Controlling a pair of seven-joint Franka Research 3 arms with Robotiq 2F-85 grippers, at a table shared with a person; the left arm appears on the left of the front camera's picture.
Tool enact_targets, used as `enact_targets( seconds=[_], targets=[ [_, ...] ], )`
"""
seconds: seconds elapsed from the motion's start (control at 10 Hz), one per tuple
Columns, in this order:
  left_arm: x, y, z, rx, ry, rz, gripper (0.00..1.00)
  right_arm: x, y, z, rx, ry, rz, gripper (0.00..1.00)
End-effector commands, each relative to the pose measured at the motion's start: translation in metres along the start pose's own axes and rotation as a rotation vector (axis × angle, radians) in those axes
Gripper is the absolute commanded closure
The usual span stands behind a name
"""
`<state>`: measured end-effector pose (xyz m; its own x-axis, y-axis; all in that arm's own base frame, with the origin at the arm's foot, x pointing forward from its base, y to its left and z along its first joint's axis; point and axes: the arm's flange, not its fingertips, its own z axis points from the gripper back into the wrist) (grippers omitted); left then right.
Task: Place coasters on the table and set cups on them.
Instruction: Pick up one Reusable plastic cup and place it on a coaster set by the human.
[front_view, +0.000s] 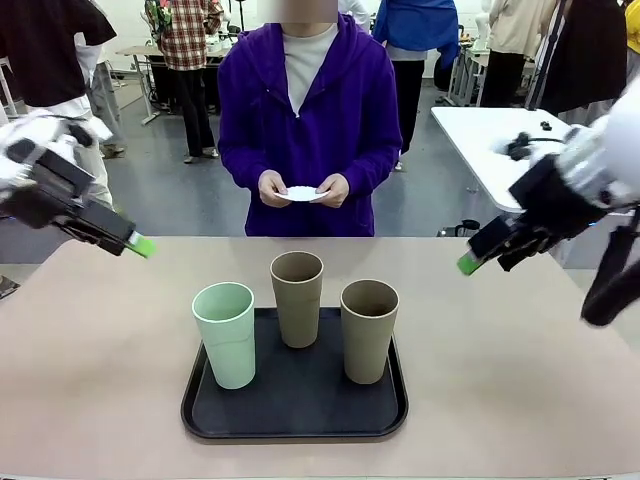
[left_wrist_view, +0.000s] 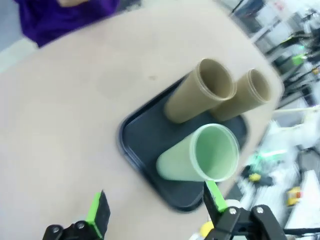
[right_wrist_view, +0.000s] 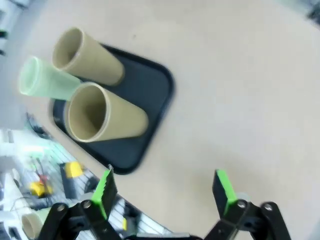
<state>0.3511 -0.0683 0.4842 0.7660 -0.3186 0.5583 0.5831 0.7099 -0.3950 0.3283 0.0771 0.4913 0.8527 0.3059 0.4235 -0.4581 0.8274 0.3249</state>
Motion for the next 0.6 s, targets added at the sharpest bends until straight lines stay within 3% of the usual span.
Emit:
enact_targets(
  seconds=[0.0,0.2,0.5],
  targets=[
    [-0.041,0.021,0.025,-0.397,-0.117,0.194,0.0,-0.084,-0.032,-0.012,0.413,-0.165,-0.268,0.0],
    [-0.069,0.054,0.032,-0.494,-0.008,0.295,0.0,-0.117,-0.062,-0.007,0.494,-0.11,-0.359,0.0],
    [-0.092,0.079,0.052,-0.424,0.032,0.405,0.0,-0.155,-0.083,0.013,0.488,-0.08,-0.404,0.0]
  ],
)
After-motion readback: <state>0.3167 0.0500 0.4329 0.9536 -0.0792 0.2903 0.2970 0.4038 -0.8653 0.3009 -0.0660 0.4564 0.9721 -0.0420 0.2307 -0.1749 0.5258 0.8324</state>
